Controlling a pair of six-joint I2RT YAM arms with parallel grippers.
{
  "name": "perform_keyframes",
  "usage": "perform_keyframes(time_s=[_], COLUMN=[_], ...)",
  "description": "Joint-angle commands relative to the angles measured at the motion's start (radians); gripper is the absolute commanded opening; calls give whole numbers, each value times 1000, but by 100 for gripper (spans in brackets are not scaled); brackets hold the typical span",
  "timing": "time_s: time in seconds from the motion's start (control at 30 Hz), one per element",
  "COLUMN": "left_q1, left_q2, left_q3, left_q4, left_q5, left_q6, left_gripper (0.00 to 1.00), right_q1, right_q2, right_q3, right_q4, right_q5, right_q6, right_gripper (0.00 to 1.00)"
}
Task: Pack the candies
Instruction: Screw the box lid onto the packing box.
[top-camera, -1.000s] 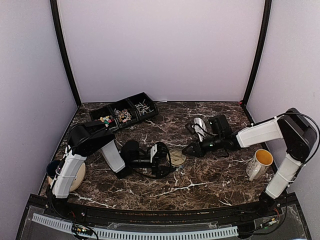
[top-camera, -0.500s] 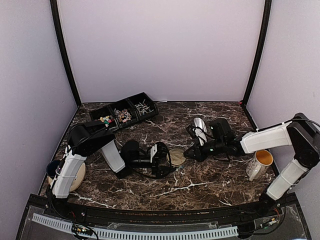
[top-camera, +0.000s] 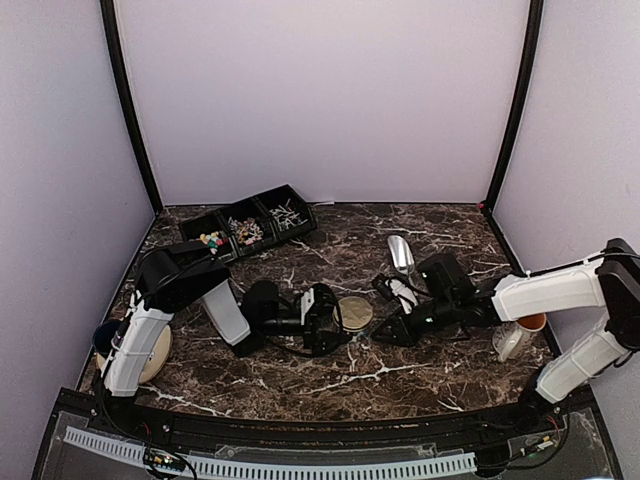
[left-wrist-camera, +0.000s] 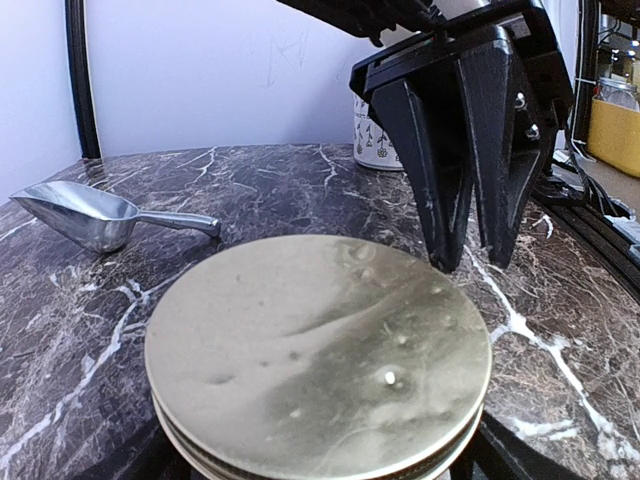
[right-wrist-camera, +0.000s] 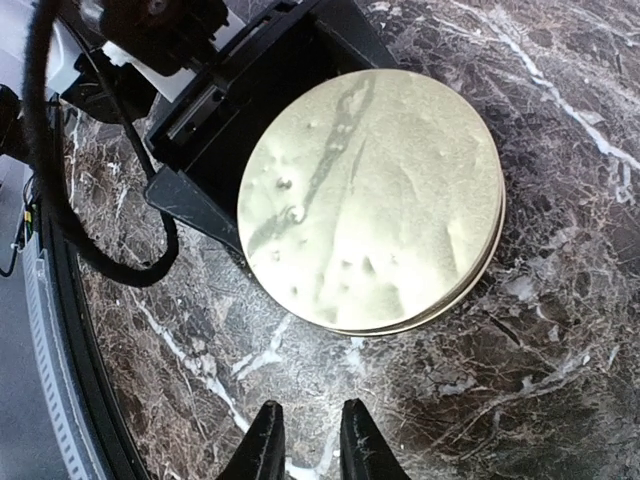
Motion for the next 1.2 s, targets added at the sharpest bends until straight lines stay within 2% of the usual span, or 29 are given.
perform_keyframes(time_s=[0.0, 0.2, 0.4, 0.63, 0.87, 1.17], left_q1=[15, 14, 8, 3, 1, 1], left_q2=[73, 72, 71, 69, 70, 72], left_q3=[-20, -18, -20, -19, -19, -15], left_q4=[-170, -174, -180, -186, -190, -196], left_q5=[-34, -22, -14, -3, -1, -2], left_q6=[11, 18, 31, 42, 47, 47], left_gripper=[87, 87, 87, 87, 87, 87], right_q1=[-2, -56, -133, -149, -162, -169], right_q2=[-84, -127, 15, 279, 462, 559], right_q3=[14, 92, 252, 487, 672, 722], right_q4=[-55, -61, -94, -194, -292, -335], right_q5=[23, -1, -138, -340, -481, -538], right_q6=[-12, -67, -183, -327, -425, -451], right_gripper=[23, 44, 50, 50, 49, 41])
